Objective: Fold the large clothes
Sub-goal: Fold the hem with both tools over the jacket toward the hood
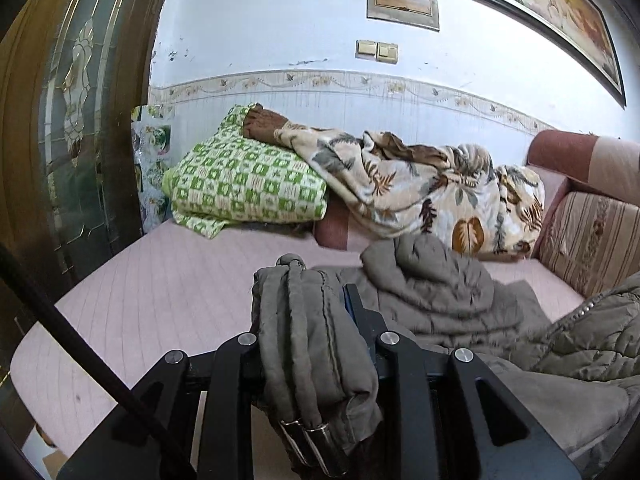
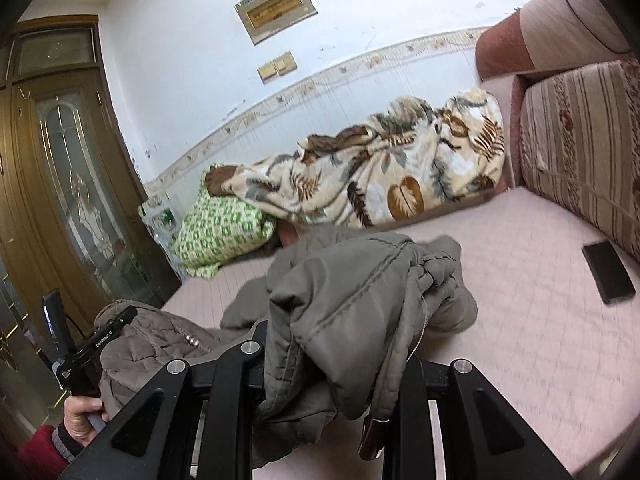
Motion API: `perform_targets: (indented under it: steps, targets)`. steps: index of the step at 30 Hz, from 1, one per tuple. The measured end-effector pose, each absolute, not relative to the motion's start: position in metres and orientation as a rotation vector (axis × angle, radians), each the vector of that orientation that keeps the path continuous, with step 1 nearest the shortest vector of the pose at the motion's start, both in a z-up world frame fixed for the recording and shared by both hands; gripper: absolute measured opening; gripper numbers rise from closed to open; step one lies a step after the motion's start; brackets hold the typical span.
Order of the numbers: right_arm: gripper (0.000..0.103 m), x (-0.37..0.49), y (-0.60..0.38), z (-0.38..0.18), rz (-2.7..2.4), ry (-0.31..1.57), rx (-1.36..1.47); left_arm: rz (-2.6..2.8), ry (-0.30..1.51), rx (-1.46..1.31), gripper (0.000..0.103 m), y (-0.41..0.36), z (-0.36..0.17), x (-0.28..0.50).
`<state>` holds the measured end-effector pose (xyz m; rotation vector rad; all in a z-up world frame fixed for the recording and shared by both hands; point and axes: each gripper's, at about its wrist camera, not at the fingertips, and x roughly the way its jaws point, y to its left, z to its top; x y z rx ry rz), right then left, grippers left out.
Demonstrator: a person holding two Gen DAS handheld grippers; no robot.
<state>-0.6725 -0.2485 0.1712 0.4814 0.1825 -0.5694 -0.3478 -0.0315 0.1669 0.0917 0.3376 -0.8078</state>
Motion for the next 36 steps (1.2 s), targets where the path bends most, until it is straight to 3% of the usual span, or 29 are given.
perform_targets:
  steps: [12,21,24,25,26,29,36]
  targets:
    - [0.026,-0.604,-0.362,0.212,-0.557,0.155,0.527,-0.809,0.417,0.041,0.031,-0.132,0.215,-0.273]
    - [0.027,-0.537,-0.467,0.187,-0.637,0.21,0.631,-0.711,0.514,0.065,0.041,-0.232,0.201,-0.189]
    - [0.027,-0.514,-0.497,0.168,-0.674,0.262,0.657,-0.673,0.539,0.089,0.048,-0.254,0.187,-0.167]
    - [0.027,-0.508,-0.504,0.163,-0.682,0.277,0.663,-0.658,0.545,0.099,0.055,-0.26,0.182,-0.161]
    - [0.027,-0.501,-0.513,0.155,-0.696,0.297,0.671,-0.625,0.529,0.108,0.07,-0.262,0.179,-0.155]
    - [0.028,-0.487,-0.534,0.133,-0.72,0.332,0.712,-0.578,0.471,0.108,0.088,-0.255,0.172,-0.143]
    - [0.034,-0.467,-0.569,0.095,-0.726,0.39,0.829,-0.593,0.451,0.172,0.091,-0.25,0.166,-0.134]
